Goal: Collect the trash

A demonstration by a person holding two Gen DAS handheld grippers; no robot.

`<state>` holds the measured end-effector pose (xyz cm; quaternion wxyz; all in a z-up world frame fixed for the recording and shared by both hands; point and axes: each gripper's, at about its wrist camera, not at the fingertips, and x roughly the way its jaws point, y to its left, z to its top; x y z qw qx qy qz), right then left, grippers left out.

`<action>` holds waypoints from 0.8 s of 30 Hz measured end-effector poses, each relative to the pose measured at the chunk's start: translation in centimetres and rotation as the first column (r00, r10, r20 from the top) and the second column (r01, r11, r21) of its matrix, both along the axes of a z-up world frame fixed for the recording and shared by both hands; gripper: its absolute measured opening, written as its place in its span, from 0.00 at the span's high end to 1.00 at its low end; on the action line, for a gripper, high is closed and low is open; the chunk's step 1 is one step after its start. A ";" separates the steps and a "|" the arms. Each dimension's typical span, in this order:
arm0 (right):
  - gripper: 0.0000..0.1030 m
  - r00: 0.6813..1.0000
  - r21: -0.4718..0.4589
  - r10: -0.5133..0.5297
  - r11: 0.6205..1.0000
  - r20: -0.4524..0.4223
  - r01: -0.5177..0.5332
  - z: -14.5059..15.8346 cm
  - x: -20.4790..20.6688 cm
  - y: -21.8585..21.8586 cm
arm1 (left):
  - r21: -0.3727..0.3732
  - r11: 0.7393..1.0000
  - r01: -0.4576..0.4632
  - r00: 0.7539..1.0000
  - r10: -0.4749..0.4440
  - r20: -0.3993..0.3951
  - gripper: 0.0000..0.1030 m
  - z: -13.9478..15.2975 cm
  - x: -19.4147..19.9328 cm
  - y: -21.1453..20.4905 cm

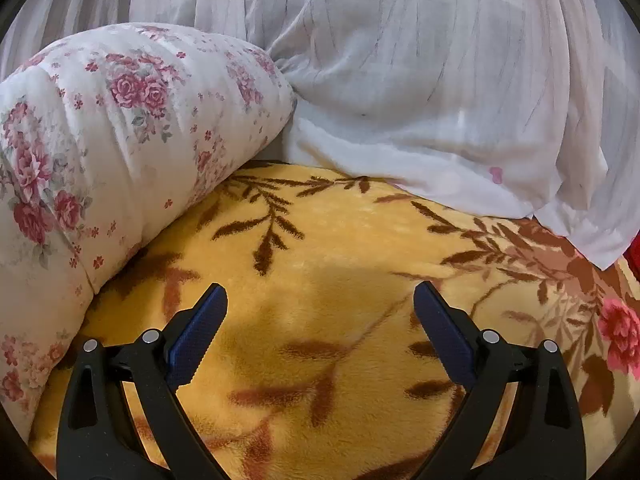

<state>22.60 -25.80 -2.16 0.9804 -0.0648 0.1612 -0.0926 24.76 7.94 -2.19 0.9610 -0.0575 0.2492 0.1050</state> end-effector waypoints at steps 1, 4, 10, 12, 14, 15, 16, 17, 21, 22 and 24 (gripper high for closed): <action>0.05 1.000 -0.002 0.001 1.000 0.000 -0.001 0.0 0.0 0.0 | 0.003 1.000 0.002 1.000 -0.002 0.002 0.11 0.0 0.0 0.0; 0.05 1.000 -0.006 0.001 1.000 0.000 -0.001 0.0 0.0 0.1 | 0.015 1.000 0.011 1.000 -0.011 0.008 0.11 0.1 -0.1 -0.2; 0.05 1.000 -0.005 0.001 1.000 -0.002 -0.001 0.0 0.0 0.1 | 0.042 0.999 0.026 1.000 -0.027 0.009 0.10 0.1 -0.2 -0.8; 0.05 1.000 -0.007 0.002 1.000 -0.001 -0.002 0.0 0.0 0.1 | 0.058 0.998 0.027 1.000 -0.027 0.004 0.10 0.0 -0.2 -1.1; 0.05 1.000 -0.007 0.003 1.000 -0.001 -0.003 0.0 0.0 0.1 | 0.070 0.997 0.029 1.000 -0.029 0.002 0.10 0.0 -0.2 -1.3; 0.05 1.000 -0.007 0.001 1.000 -0.001 -0.001 0.0 0.0 0.1 | 0.074 0.997 0.033 0.999 -0.033 0.002 0.10 0.0 -0.2 -1.4; 0.05 1.000 -0.007 0.001 1.000 -0.002 -0.001 0.0 0.0 0.1 | 0.076 0.996 0.038 0.999 -0.038 0.001 0.10 0.0 -0.1 -1.5; 0.05 1.000 -0.006 0.000 1.000 -0.001 0.000 0.0 0.0 0.1 | 0.079 0.996 0.041 0.999 -0.041 0.000 0.10 -0.1 -0.1 -1.5; 0.05 1.000 -0.005 0.001 1.000 -0.002 -0.001 0.0 0.1 0.1 | 0.083 0.996 0.045 0.999 -0.045 -0.001 0.10 -0.1 -0.2 -1.6; 0.05 1.000 -0.004 0.000 1.000 -0.003 0.000 -0.1 0.0 0.0 | 0.083 0.996 0.044 0.999 -0.044 -0.001 0.10 -0.1 -0.2 -1.6; 0.05 1.000 -0.002 -0.003 1.000 -0.004 0.003 -0.2 0.0 0.0 | 0.080 0.996 0.044 0.999 -0.045 0.000 0.10 -0.1 -0.2 -1.6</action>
